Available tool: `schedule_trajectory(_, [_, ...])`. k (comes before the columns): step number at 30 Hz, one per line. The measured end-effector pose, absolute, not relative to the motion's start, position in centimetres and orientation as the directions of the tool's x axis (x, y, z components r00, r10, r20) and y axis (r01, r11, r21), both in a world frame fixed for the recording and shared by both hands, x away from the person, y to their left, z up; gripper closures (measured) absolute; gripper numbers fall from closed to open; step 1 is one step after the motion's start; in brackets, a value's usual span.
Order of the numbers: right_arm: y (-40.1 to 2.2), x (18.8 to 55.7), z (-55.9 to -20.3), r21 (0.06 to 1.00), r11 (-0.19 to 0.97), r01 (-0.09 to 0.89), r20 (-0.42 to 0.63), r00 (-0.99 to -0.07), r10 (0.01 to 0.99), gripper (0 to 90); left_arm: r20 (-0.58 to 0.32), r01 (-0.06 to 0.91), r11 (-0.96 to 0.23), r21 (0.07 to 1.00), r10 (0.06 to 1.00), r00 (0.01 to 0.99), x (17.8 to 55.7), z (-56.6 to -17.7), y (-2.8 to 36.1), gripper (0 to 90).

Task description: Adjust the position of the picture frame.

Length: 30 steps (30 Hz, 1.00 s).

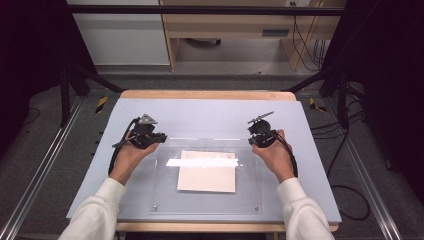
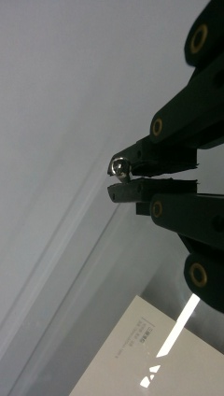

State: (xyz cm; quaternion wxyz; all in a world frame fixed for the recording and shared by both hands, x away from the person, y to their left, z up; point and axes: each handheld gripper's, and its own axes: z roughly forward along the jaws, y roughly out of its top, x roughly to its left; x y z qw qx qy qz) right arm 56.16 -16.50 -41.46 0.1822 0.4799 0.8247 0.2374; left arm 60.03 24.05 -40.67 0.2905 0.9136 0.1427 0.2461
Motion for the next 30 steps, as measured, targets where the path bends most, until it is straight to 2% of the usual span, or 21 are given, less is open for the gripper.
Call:
schedule_trajectory(17, [-17.3,56.8,-42.8,0.571,0.397,0.719,-0.066,-0.442,0.895,85.7,0.356,0.126,-0.788,0.602,0.406,0.842,61.5,-42.6,23.2,82.7])
schedule_trajectory(21, [-17.4,56.9,-43.2,0.571,0.396,0.719,-0.065,-0.441,0.895,85.7,0.386,0.091,-0.817,0.570,0.364,0.848,61.9,-42.7,23.1,83.0])
schedule_trajectory(30, [-17.3,57.3,-43.4,0.582,0.394,0.711,-0.062,-0.444,0.894,85.7,0.394,0.095,-0.818,0.567,0.371,0.841,61.7,-42.7,23.3,83.3])
